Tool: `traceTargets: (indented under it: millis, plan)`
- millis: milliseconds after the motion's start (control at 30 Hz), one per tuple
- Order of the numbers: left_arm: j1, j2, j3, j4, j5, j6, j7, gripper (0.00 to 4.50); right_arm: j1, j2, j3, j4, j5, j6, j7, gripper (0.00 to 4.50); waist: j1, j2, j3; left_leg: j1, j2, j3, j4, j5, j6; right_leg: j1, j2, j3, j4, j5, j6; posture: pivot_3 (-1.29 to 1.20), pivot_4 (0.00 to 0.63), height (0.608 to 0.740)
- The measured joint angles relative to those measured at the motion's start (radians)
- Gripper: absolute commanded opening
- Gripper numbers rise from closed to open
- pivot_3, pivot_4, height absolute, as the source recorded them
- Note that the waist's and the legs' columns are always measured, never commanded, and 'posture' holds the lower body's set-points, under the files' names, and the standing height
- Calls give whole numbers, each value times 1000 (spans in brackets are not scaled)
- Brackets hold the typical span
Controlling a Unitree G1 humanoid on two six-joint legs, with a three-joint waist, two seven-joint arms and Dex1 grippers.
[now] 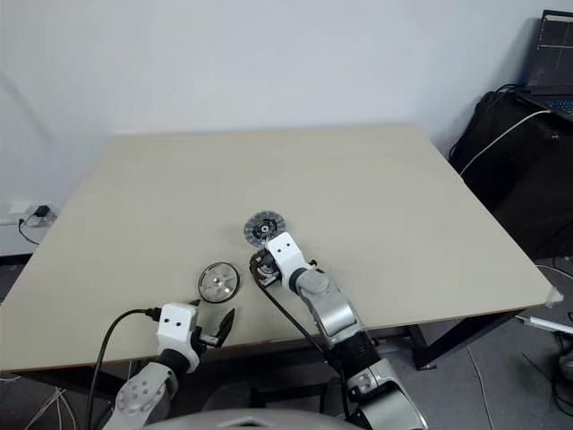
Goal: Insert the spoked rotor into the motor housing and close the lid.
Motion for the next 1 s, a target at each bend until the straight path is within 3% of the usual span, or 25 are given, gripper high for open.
traceTargets:
  millis: [567, 1000]
  plan:
    - [-8, 4, 4, 82, -1, -58, -12, 4500, 0, 16, 2, -25, 20, -68, 29, 20, 0, 0, 0, 0, 0, 0, 0, 0, 0, 0, 0, 0, 0, 0, 0, 0, 0, 740]
    - [-4, 4, 2, 79, 0, -61, -11, 4500, -13, -12, -17, 70, -5, -88, -20, 20, 0, 0, 0, 0, 0, 0, 0, 0, 0, 0, 0, 0, 0, 0, 0, 0, 0, 740]
